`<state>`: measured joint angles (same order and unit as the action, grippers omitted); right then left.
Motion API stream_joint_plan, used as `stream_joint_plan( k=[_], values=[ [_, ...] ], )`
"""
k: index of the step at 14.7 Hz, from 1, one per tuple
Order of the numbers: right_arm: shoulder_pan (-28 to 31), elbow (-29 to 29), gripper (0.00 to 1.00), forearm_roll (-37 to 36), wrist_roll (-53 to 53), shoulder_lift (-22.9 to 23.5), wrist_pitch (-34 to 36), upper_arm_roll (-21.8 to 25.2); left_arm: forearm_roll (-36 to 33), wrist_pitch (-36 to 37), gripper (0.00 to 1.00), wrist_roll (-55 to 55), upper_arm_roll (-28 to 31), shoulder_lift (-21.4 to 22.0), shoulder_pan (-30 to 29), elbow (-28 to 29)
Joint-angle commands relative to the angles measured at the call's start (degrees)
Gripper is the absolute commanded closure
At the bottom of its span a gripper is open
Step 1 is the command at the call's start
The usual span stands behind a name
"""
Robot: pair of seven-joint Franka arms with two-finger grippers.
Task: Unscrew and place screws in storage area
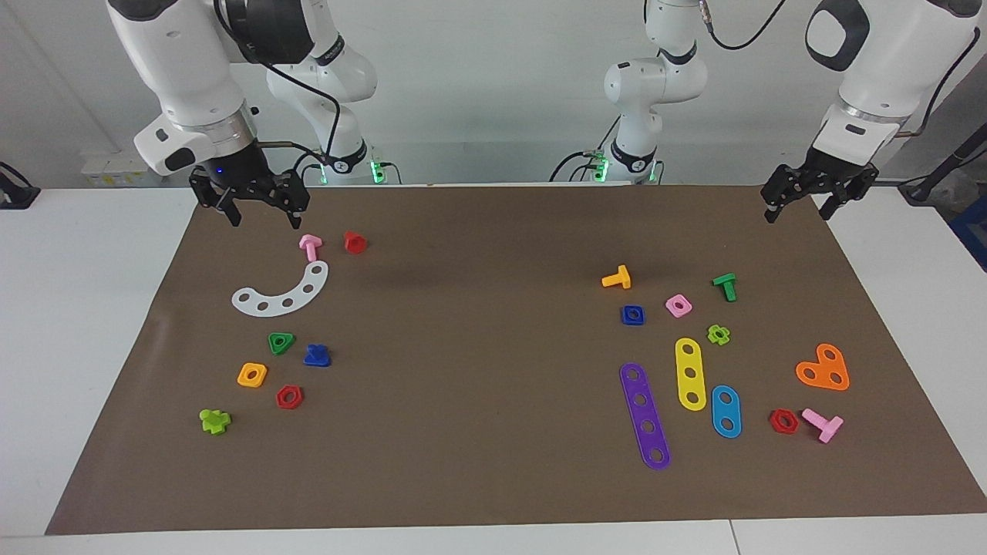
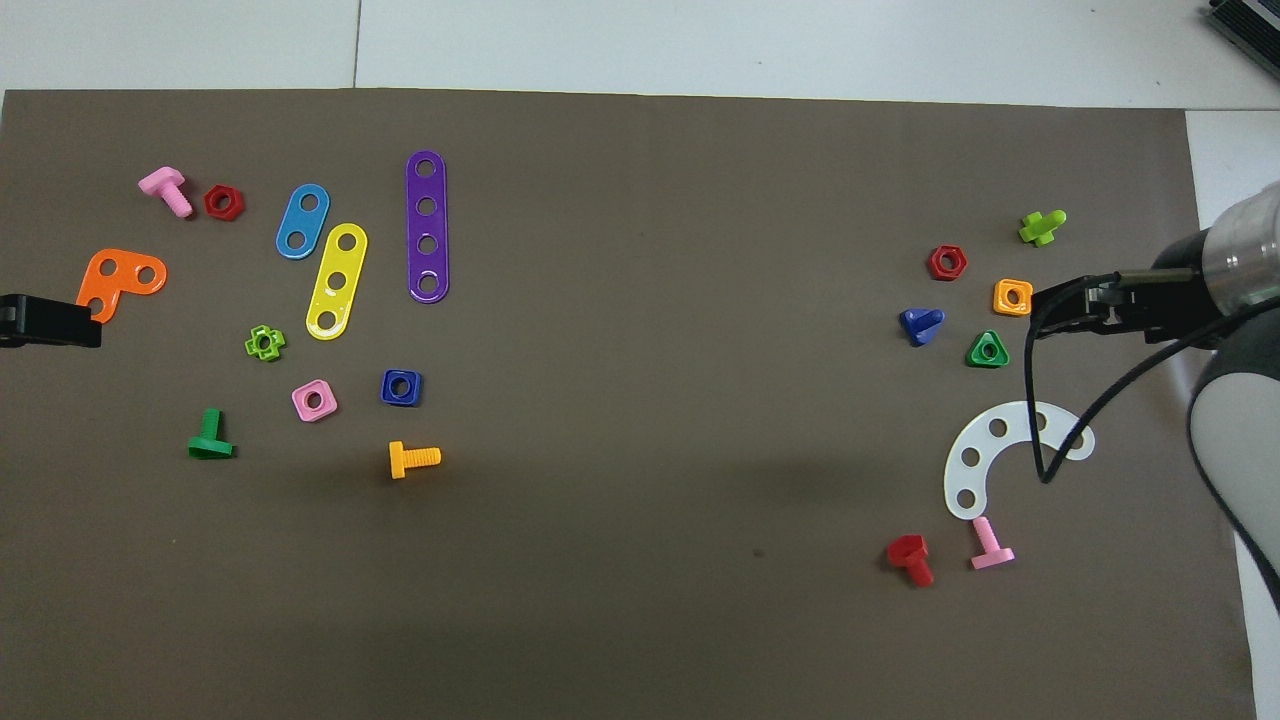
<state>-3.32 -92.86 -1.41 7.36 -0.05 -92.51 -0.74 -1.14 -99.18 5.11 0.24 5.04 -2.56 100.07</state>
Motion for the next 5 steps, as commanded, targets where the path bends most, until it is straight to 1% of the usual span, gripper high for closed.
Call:
stream_joint_plan(
  k=[1,5],
  values=[
    [0.77,0.31,0.00,1.50,-2.00,0.14,0.13,-0.22,-1.50,0.57,0.00,0.43,0.03,0.67,0.01,0.47],
    [0.68,0.31,0.00,1.50,-1.92,0.14,0.22,-0.22,-1.50,0.48,0.00,0.43,0.03,0.67,0.01,0.47]
  ],
)
